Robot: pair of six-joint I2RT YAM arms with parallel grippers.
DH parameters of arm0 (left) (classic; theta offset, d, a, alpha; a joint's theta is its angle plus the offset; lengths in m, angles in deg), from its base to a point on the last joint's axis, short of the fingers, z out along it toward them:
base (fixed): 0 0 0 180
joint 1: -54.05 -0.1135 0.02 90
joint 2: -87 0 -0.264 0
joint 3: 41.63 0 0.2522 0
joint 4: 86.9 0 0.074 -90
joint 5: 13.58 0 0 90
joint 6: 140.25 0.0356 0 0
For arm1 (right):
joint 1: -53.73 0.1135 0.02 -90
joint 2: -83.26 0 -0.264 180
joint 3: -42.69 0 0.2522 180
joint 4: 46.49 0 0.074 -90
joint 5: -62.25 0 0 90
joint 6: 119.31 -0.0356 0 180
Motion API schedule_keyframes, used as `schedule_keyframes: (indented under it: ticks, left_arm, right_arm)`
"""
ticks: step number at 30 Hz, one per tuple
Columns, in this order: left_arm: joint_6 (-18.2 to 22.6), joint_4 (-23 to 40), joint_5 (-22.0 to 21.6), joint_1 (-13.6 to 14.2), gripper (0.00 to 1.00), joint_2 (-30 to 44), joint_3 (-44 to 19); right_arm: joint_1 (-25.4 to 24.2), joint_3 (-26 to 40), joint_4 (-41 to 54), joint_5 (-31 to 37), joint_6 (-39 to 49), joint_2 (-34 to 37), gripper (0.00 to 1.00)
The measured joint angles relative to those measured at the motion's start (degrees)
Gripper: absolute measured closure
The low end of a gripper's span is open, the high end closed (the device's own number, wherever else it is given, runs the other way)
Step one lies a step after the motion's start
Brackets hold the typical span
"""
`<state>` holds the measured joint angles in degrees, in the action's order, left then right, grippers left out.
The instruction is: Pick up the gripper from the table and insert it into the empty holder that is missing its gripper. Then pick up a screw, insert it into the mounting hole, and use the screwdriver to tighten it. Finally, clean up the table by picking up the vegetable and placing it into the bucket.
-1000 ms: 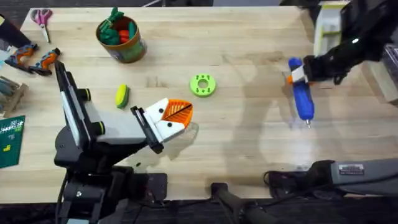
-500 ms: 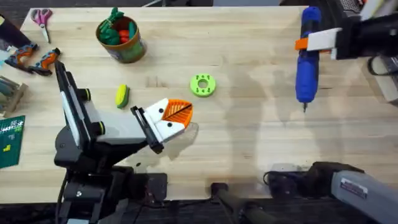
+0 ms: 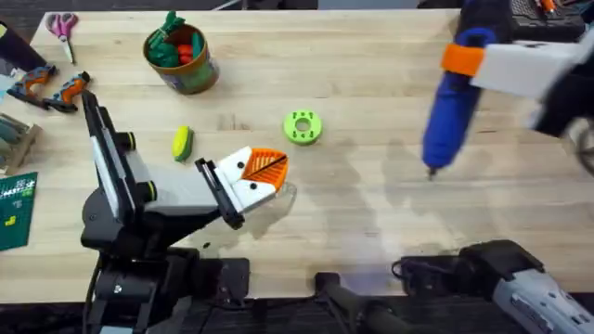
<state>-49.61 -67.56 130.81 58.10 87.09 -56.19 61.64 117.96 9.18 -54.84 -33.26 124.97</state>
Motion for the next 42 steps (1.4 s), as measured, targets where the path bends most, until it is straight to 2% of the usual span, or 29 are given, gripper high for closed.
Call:
schedule_keyframes:
  ticks: [6,9,13,14,19,24,27,31,42]
  left_arm:
    - [0.0,0.0,0.0,0.0,0.997,0.0,0.0]
    - [0.0,0.0,0.0,0.0,0.997,0.0,0.0]
    - [0.0,0.0,0.0,0.0,0.997,0.0,0.0]
    - [0.0,0.0,0.0,0.0,0.997,0.0,0.0]
    - [0.0,0.0,0.1,0.0,0.997,0.0,0.0]
    - [0.0,0.0,0.0,0.0,0.997,0.0,0.0]
    - [0.0,0.0,0.1,0.0,0.997,0.0,0.0]
    - [0.0,0.0,0.1,0.0,0.997,0.0,0.0]
    - [0.0,0.0,0.1,0.0,0.997,0.0,0.0]
  right_arm:
    - [6.3,-13.9,-24.8,0.0,-7.7,-0.3,0.976]
    - [10.6,-17.7,-34.6,0.0,-9.6,0.7,0.976]
    - [16.9,-18.7,-45.6,-0.2,-9.5,4.4,0.975]
    - [21.6,-18.7,-54.4,-0.5,-9.2,8.1,0.976]
    - [28.4,-18.8,-70.2,-0.9,-8.5,15.5,0.976]
    - [32.9,-18.8,-83.4,-3.2,-6.1,22.2,0.976]
    - [34.3,-18.8,-88.9,-6.3,-4.3,25.2,0.976]
    - [35.4,-18.8,-91.1,-8.9,-3.3,27.5,0.976]
    - [37.0,-18.9,-93.6,-10.3,-3.3,27.9,0.976]
